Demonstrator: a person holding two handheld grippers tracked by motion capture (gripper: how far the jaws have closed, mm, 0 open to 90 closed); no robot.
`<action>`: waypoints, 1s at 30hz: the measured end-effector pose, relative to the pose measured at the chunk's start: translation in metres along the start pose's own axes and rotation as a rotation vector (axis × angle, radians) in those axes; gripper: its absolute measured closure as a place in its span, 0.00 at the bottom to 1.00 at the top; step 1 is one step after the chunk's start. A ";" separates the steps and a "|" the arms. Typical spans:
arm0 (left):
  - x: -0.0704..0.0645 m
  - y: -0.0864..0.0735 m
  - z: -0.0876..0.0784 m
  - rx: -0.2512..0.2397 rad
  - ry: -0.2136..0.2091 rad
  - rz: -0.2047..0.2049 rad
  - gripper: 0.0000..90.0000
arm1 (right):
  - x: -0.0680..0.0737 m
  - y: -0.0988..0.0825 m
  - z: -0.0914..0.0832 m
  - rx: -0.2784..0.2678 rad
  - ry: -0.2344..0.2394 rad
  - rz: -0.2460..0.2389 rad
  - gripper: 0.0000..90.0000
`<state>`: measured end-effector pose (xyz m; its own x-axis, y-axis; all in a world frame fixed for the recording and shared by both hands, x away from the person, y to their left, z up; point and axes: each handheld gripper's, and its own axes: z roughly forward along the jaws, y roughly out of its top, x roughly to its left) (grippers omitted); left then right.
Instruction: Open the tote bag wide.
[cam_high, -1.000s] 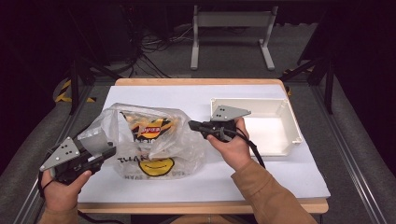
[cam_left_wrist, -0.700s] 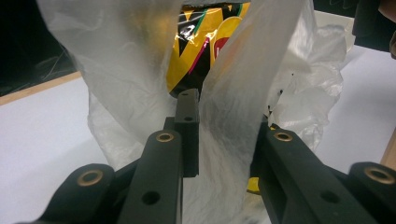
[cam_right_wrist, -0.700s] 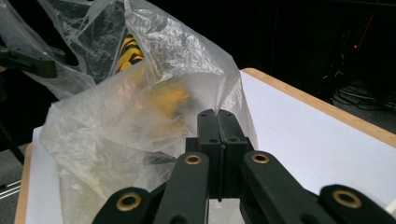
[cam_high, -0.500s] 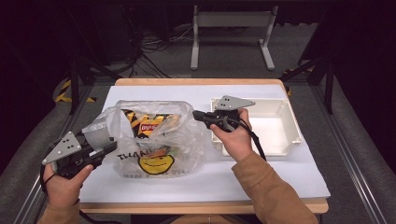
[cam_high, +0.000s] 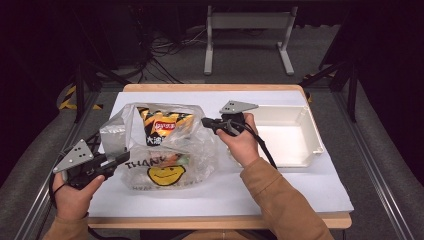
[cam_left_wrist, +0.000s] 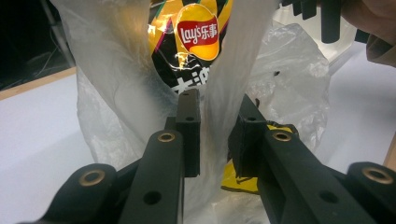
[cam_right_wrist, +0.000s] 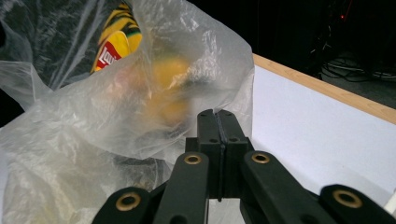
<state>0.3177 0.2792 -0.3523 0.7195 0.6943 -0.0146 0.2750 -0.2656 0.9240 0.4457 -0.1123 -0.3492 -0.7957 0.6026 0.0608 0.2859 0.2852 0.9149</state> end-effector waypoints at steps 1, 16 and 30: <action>-0.001 -0.001 0.001 0.004 -0.003 0.002 0.85 | -0.001 -0.001 0.001 0.004 -0.001 0.002 1.00; -0.002 -0.004 0.011 0.034 -0.020 0.000 0.84 | -0.007 -0.021 0.021 0.169 0.006 0.020 1.00; 0.004 -0.010 0.011 0.040 -0.016 -0.026 0.84 | 0.018 -0.039 0.039 0.395 0.079 -0.081 1.00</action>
<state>0.3246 0.2770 -0.3660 0.7219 0.6905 -0.0451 0.3189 -0.2742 0.9073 0.4410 -0.0836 -0.3995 -0.8582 0.5118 0.0396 0.3916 0.6030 0.6950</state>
